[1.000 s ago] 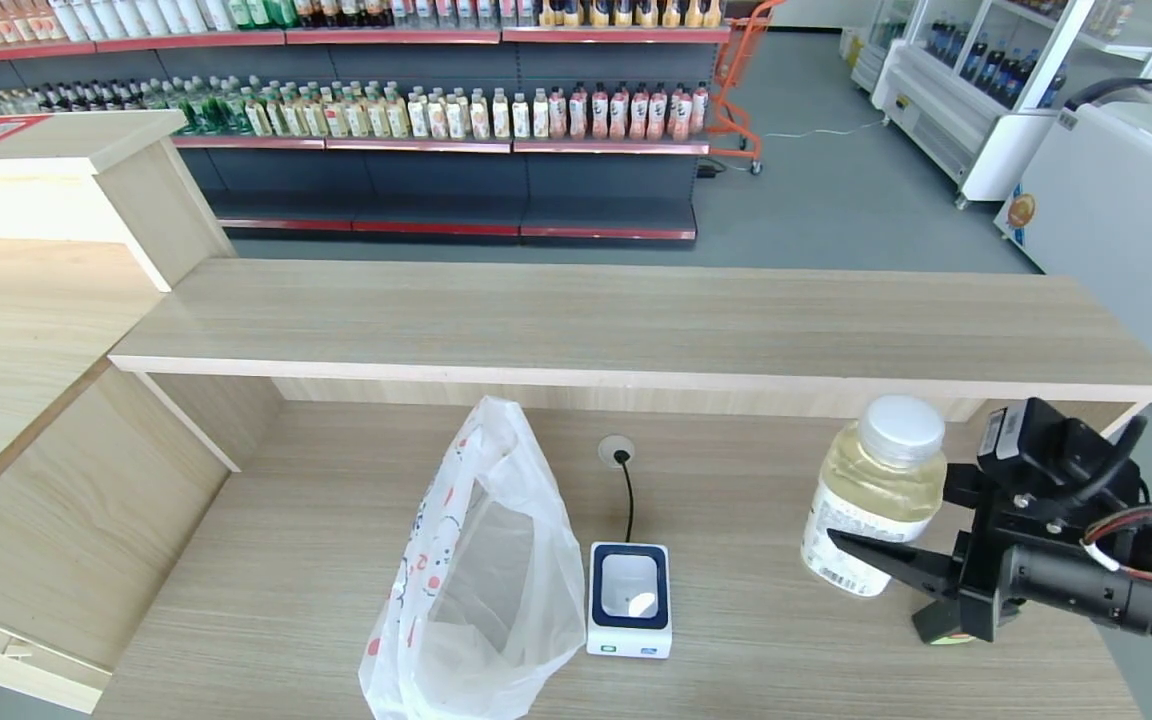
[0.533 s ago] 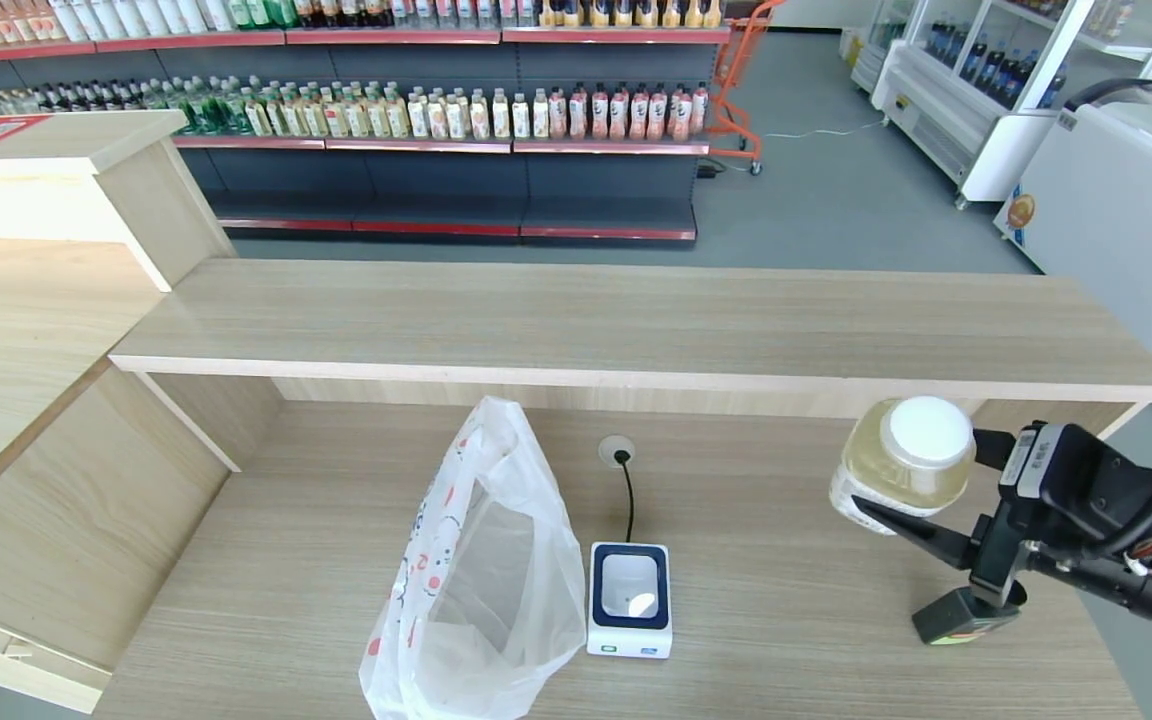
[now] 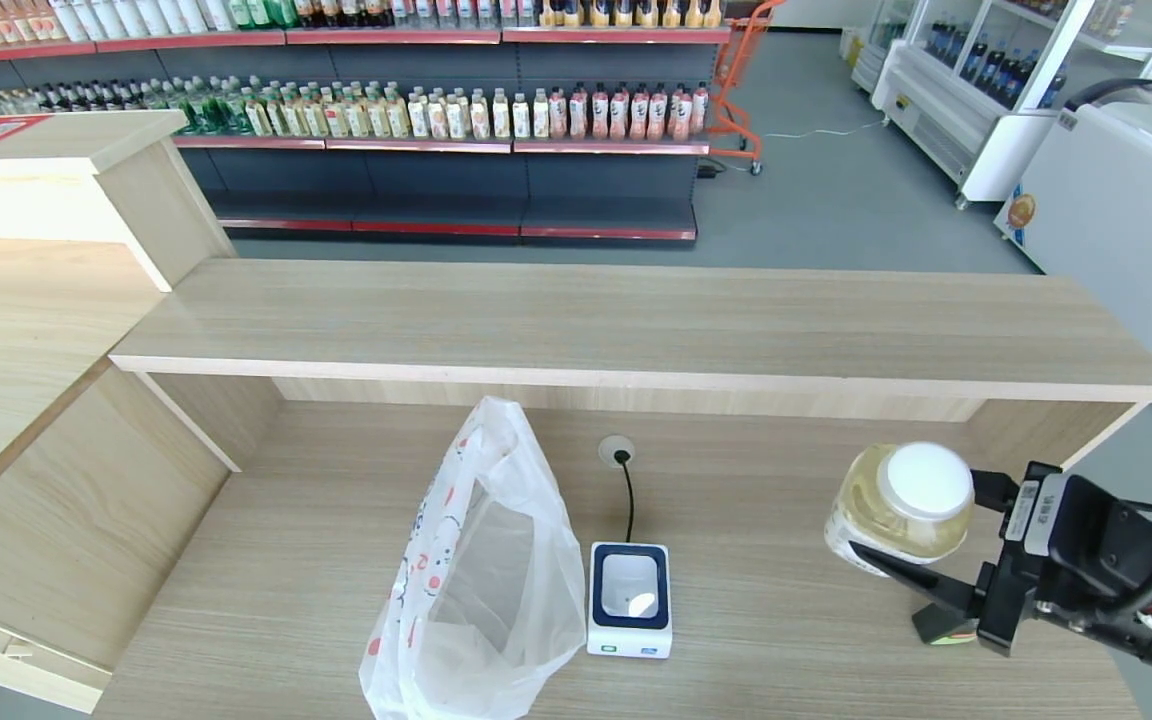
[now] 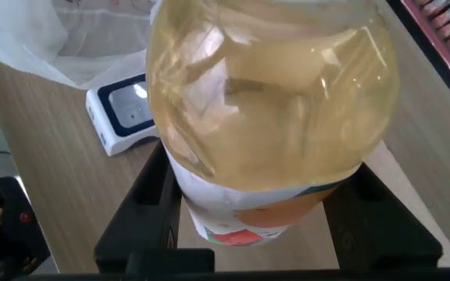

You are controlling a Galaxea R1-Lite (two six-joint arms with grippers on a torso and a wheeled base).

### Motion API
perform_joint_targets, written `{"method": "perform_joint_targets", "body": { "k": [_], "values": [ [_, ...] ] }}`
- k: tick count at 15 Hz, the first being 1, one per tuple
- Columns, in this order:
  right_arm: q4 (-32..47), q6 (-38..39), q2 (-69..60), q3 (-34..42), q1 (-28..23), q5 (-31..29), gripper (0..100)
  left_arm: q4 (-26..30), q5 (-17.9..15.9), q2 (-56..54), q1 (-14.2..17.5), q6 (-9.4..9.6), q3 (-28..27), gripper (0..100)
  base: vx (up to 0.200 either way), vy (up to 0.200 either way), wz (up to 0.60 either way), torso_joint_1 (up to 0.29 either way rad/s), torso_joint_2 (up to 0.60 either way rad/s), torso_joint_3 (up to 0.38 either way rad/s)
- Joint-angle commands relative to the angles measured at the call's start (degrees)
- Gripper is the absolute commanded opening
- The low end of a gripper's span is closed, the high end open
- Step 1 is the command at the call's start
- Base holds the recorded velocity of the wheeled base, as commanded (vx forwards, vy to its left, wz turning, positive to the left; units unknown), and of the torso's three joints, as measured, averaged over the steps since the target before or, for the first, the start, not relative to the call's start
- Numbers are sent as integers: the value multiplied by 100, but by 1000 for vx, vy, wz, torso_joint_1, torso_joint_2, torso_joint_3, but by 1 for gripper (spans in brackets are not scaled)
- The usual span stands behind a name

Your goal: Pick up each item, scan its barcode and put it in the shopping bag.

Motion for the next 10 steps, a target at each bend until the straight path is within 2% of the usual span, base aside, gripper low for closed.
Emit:
{"method": "perform_joint_targets", "body": {
  "k": [1, 5, 10],
  "values": [
    [0, 155, -43, 85, 0, -5, 0, -4, 1, -2, 0, 5, 1, 100, 0, 200, 0, -7, 2, 2],
    [0, 463, 159, 93, 17, 21, 0, 5, 10, -2, 0, 23, 1, 100, 0, 200, 0, 1, 3, 2],
    [0, 595, 414, 498, -18, 30, 0, -4, 1, -2, 0, 14, 1, 100, 0, 0, 0, 0, 0, 0]
  ]
}}
